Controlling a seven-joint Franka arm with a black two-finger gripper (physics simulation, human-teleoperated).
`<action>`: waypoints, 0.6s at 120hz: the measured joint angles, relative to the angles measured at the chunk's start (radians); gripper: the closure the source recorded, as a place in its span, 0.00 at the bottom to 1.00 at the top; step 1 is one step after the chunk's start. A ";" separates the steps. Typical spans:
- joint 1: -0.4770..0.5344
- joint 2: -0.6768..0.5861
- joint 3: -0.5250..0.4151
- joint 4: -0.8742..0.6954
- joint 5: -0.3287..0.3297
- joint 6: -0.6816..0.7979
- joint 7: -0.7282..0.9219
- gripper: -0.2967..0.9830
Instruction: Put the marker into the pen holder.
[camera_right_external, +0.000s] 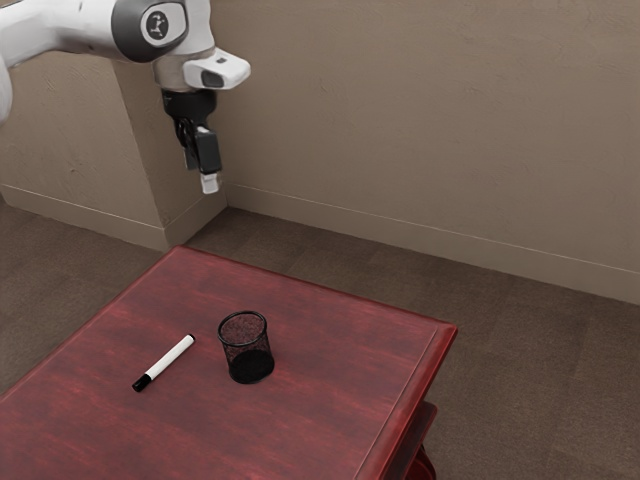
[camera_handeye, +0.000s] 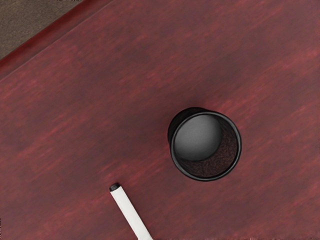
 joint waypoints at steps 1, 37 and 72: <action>0.000 0.000 0.000 0.000 0.000 0.000 0.003 0.23; 0.013 -0.080 0.020 -0.148 -0.013 0.019 0.043 0.23; 0.094 -0.033 0.058 -0.282 0.005 0.173 -0.052 0.23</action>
